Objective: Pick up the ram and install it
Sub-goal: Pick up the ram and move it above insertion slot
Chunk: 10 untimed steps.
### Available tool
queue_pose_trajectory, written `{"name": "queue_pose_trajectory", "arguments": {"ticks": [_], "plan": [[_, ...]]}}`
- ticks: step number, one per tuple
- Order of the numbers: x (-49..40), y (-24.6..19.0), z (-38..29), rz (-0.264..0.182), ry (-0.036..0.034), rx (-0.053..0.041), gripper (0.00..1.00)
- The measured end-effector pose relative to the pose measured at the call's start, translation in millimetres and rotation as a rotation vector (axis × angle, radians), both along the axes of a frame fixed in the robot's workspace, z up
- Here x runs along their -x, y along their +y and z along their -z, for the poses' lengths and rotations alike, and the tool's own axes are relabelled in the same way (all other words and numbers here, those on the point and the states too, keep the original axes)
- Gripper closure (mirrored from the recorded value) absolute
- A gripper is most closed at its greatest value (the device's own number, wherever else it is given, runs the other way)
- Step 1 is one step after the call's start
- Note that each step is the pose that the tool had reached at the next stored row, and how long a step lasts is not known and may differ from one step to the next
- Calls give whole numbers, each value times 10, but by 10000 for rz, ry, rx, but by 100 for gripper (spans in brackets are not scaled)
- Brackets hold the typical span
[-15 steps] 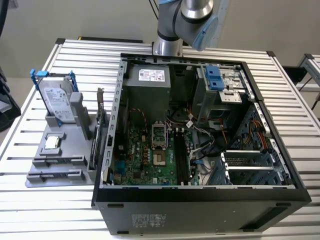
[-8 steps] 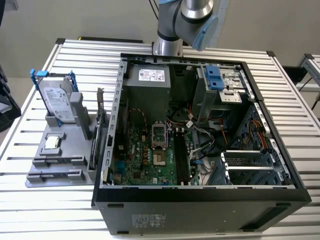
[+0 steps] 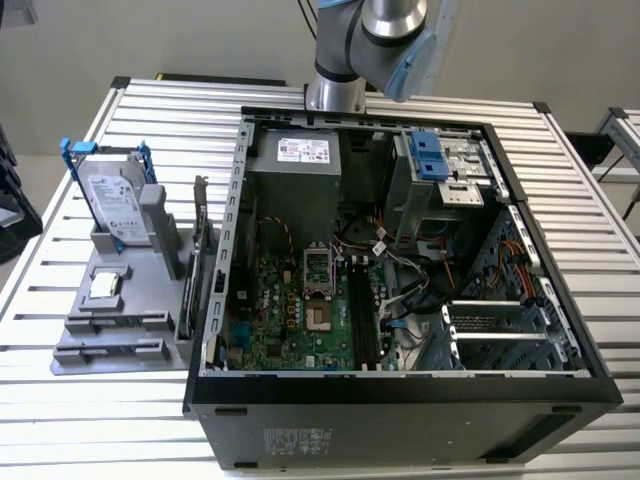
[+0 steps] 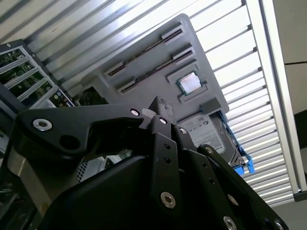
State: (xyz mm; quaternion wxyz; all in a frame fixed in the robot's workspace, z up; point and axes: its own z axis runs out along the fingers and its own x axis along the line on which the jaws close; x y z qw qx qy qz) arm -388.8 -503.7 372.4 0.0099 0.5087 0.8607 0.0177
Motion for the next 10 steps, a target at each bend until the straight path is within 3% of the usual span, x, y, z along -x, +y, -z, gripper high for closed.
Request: {"name": "queue_pose_trajectory", "arguments": {"ticks": [10], "plan": [[0,0,13,458,9,-1,100]]}}
